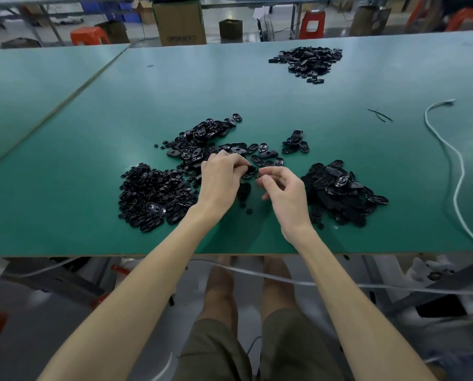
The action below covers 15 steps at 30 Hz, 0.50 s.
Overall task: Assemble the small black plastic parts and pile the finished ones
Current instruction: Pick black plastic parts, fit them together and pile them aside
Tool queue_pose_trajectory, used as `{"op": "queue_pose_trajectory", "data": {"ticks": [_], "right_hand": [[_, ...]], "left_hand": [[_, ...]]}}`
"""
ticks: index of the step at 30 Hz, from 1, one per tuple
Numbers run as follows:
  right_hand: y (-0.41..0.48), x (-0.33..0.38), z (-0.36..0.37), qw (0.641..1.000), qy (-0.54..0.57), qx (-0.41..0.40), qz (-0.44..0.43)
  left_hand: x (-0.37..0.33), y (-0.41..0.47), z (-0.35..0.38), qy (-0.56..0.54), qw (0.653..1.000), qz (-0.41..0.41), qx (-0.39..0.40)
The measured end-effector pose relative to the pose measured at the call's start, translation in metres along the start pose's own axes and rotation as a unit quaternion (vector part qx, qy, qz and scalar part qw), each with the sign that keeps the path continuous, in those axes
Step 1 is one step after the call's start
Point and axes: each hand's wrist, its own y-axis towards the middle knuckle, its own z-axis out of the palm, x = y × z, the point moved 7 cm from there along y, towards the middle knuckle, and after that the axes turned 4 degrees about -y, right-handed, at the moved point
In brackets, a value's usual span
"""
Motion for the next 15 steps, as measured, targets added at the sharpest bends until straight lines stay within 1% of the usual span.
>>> {"op": "queue_pose_trajectory", "data": {"ticks": [2, 3, 6, 12, 15], "right_hand": [[0.001, 0.000, -0.001, 1.000, 0.004, 0.002, -0.005], [0.001, 0.000, 0.001, 1.000, 0.007, 0.008, -0.007], [0.001, 0.000, 0.003, 1.000, 0.022, 0.019, -0.007], [0.000, 0.000, 0.003, 0.999, 0.043, 0.027, -0.001], [-0.001, 0.000, 0.003, 0.999, 0.044, 0.027, 0.005]], "left_hand": [[-0.002, -0.003, -0.003, -0.110, 0.993, -0.010, 0.029], [-0.002, -0.004, -0.004, -0.144, 0.989, -0.016, 0.044], [0.004, -0.005, -0.010, -0.194, 0.978, -0.035, 0.062], [0.009, -0.008, -0.018, -0.195, 0.975, -0.016, 0.105], [0.021, -0.007, -0.030, -0.172, 0.978, -0.033, 0.115]]}}
